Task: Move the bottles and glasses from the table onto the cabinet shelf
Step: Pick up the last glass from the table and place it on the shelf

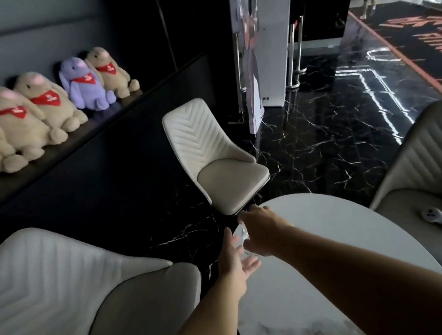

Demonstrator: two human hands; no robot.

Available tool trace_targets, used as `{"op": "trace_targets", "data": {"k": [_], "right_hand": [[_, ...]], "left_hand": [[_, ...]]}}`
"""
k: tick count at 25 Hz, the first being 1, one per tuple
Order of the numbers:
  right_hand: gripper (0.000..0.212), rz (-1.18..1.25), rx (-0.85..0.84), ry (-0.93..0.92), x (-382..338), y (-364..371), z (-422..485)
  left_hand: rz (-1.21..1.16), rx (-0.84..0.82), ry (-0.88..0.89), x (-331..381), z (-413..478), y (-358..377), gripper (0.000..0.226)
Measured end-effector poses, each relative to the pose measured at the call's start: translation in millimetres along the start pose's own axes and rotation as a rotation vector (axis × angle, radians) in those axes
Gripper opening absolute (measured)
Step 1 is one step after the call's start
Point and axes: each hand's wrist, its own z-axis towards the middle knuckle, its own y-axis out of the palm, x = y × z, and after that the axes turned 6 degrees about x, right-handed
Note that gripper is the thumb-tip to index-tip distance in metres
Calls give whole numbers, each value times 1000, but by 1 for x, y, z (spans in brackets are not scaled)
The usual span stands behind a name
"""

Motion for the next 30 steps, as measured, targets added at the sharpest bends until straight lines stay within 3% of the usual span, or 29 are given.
{"op": "trace_targets", "data": {"k": [3,7,14,21,26,30], "right_hand": [[46,1,104,-97,-32,-61,9],[48,-52,221,-205,-81,-134,16],[49,-68,358,-459,-213,-218,-7],[54,15,424,-810,-442,-212,-92],[46,90,319,-1117,-642,-141,-185],[42,174,218,-1242,-792,-74,-273]], "left_hand": [[-218,-80,68,54,-28,21,66],[-284,-85,265,128,-73,29,54],[-373,20,544,232,-196,-40,40],[-524,237,795,270,-315,-259,33],[-608,473,909,243,-416,-469,38],[-636,653,917,199,-499,-627,39]]}}
